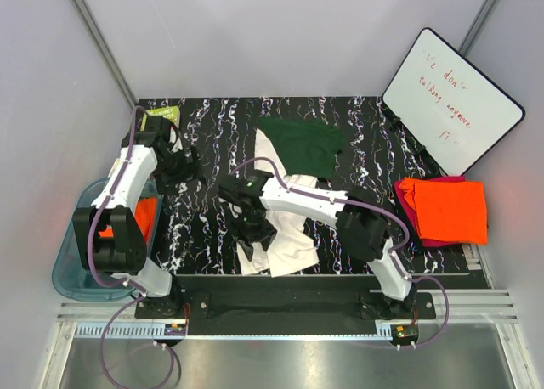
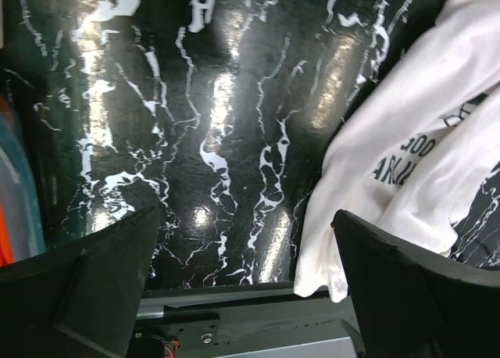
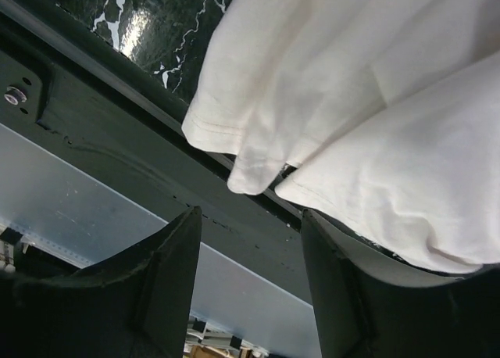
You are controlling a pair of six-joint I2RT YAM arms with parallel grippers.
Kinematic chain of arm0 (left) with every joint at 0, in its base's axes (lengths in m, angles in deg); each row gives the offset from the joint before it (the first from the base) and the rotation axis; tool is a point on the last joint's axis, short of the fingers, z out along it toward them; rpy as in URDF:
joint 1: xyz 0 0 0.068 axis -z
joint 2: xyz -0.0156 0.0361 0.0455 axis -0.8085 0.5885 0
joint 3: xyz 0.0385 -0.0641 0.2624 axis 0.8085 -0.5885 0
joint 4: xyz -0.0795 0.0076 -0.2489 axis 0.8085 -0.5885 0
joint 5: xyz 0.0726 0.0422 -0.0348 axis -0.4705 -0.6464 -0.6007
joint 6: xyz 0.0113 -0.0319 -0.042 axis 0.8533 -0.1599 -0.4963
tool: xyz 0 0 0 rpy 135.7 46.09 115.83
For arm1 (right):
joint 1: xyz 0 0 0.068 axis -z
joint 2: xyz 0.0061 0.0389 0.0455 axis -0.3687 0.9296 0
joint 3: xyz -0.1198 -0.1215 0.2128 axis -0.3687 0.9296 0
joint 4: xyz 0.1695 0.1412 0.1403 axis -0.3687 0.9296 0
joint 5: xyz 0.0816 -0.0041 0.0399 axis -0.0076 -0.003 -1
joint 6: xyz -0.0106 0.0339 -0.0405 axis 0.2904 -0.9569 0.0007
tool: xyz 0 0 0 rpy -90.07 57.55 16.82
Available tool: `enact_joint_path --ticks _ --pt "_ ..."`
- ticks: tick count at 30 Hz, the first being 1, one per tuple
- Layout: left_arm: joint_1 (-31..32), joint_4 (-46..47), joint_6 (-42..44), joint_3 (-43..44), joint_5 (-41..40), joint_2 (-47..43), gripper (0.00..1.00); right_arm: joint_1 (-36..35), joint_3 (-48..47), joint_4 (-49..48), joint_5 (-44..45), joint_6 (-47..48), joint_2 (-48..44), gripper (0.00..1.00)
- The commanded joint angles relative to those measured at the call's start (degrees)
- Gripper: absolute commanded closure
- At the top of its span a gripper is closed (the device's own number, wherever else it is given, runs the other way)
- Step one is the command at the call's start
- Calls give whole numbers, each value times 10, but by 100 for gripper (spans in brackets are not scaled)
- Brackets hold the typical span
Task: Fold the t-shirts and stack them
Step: Fold the tshirt
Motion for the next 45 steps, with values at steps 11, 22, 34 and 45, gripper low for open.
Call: enact_joint_path --ticks 11,22,34,45 --pt "-30 4 15 -13 19 17 1 -45 -9 9 -23 -4 65 53" --pt "-30 5 16 -14 33 10 1 -50 -21 19 25 -9 90 85" --pt "-30 16 18 -42 37 13 1 -51 -43 53 51 -7 -4 98" --pt "-30 18 22 -49 35 34 1 -49 36 81 25 -51 -83 100"
